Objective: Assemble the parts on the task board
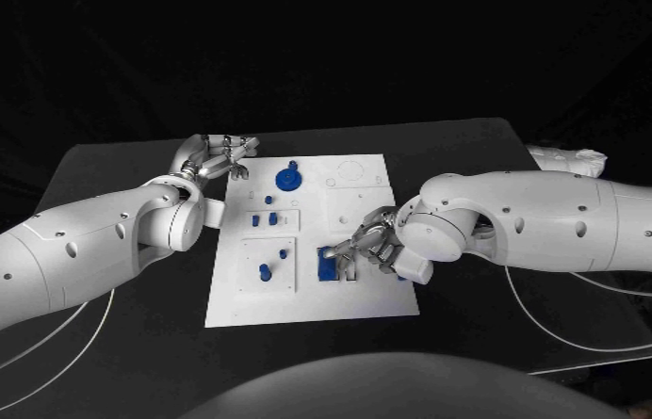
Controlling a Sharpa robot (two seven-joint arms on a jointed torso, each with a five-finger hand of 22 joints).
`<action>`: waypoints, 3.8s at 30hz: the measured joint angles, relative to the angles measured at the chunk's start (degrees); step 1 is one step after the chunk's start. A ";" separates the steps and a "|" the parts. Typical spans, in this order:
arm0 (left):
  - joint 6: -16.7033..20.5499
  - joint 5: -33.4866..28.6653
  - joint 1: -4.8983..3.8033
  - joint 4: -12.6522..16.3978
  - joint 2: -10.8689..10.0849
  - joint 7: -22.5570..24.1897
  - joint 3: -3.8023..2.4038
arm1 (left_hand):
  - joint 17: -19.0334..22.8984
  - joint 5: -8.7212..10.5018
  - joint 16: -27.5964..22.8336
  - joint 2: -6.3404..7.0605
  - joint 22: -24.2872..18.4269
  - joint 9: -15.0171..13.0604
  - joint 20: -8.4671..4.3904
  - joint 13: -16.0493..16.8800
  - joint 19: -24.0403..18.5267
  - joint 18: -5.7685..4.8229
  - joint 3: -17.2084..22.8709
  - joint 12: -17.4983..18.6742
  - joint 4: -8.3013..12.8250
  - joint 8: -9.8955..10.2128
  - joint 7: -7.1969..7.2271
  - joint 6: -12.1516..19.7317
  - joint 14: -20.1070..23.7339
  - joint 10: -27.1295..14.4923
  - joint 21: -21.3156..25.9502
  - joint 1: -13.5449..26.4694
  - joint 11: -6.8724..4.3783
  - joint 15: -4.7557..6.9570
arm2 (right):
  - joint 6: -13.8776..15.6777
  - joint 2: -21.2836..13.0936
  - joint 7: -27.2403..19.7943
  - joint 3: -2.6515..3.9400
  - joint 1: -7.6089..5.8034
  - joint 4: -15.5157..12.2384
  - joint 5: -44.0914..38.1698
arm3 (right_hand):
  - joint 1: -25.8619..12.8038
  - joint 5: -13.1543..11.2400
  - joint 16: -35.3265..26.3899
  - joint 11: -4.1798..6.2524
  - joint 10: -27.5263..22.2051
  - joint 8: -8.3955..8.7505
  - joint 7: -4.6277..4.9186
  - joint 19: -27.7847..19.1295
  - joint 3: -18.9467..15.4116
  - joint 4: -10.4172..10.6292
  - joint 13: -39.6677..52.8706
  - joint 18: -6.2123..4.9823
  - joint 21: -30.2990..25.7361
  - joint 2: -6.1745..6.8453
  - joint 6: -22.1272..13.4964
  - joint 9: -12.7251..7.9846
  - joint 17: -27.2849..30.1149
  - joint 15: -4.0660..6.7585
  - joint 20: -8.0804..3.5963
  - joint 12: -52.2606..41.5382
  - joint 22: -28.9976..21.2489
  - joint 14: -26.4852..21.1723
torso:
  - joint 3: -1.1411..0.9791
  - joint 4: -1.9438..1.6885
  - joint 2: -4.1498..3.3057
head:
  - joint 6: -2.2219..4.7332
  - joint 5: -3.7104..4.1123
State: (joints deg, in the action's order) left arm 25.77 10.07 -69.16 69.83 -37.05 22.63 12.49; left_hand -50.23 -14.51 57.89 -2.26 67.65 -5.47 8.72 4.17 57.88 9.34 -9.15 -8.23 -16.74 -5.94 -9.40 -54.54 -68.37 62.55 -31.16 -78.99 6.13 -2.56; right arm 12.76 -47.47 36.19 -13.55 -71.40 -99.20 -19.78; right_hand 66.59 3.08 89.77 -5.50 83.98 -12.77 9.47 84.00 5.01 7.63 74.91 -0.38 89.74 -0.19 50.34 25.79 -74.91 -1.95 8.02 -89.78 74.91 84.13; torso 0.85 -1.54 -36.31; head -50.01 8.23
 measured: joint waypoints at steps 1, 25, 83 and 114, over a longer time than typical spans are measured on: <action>0.00 0.00 0.00 0.00 0.00 0.00 0.00 | 0.00 0.00 0.00 0.00 0.00 0.00 0.00 0.00 0.00 0.00 0.00 0.00 0.00 0.00 0.00 0.00 0.00 0.00 0.00 0.00 0.00 0.00 | 0.02 0.01 0.00 0.00 -0.01 0.00 0.00 | 0.00 0.00 0.00 0.00 0.00 0.12 0.08 0.00 -0.20 -0.05 0.00 0.00 0.00 0.00 -0.08 0.04 0.00 0.00 0.00 0.00 0.00 0.00 | 0.00 0.00 0.00 | 0.00 0.00; -0.02 0.00 0.00 0.07 -0.26 0.00 0.01 | 0.00 0.00 0.00 0.00 0.00 0.00 0.00 0.00 0.00 0.00 0.00 0.00 0.00 0.00 0.00 0.00 0.00 0.00 0.00 0.00 0.00 0.00 | 1.79 -3.27 -4.68 0.01 0.08 -3.58 -0.57 | 1.16 0.23 0.00 2.47 0.03 -28.69 -2.93 -0.07 -7.07 -1.07 -0.01 0.00 0.00 -1.63 -11.16 31.21 0.00 1.77 -1.80 0.00 -0.01 -0.10 | -0.05 0.01 -0.03 | 0.00 -0.48; -0.18 0.04 0.01 0.14 -0.38 0.00 0.00 | 0.06 0.00 0.00 -0.24 0.00 -0.03 0.00 0.00 0.00 0.00 0.00 0.00 0.00 0.00 0.00 0.00 0.00 0.00 0.21 -0.24 0.00 0.00 | 5.59 -1.92 -10.79 0.06 6.07 -5.98 -38.98 | 10.73 0.48 0.00 3.27 0.01 -37.57 -4.04 -0.09 -4.27 -5.57 0.26 0.00 0.00 -5.15 -13.60 41.19 -0.02 2.59 -2.18 -0.43 0.01 -0.10 | 0.01 0.01 -0.04 | 0.00 -0.24; -0.20 0.07 0.01 0.15 -0.41 0.01 0.01 | 0.05 0.00 0.00 -0.23 0.00 -0.02 0.00 0.00 0.00 0.00 0.00 0.00 0.00 0.00 0.00 0.00 -0.01 0.00 0.21 -0.24 0.00 0.00 | 6.31 -1.98 -9.95 0.13 6.04 -6.83 -42.35 | 12.69 1.60 0.00 3.29 0.03 -37.57 -4.23 0.11 -3.26 -7.26 0.25 0.00 0.00 -4.39 -13.40 41.41 0.00 2.78 -2.38 -0.40 -0.01 -0.31 | 0.01 0.01 -0.01 | 0.00 -0.06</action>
State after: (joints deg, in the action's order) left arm 25.57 10.14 -69.14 69.98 -37.46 22.64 12.50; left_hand -50.18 -14.51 57.89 -2.49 67.65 -5.49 8.72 4.17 57.88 9.34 -9.15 -8.23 -16.74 -5.94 -9.40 -54.54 -68.37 62.55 -30.96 -79.23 6.13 -2.55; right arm 19.07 -49.45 26.24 -13.42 -65.36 -106.04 -62.13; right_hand 79.28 4.68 89.77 -2.20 84.01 -50.34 5.24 84.11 1.75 0.37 75.16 -0.38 89.74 -4.58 36.94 67.20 -74.91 0.83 5.63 -90.18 74.91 83.82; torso 0.86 -1.53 -36.32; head -50.01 8.17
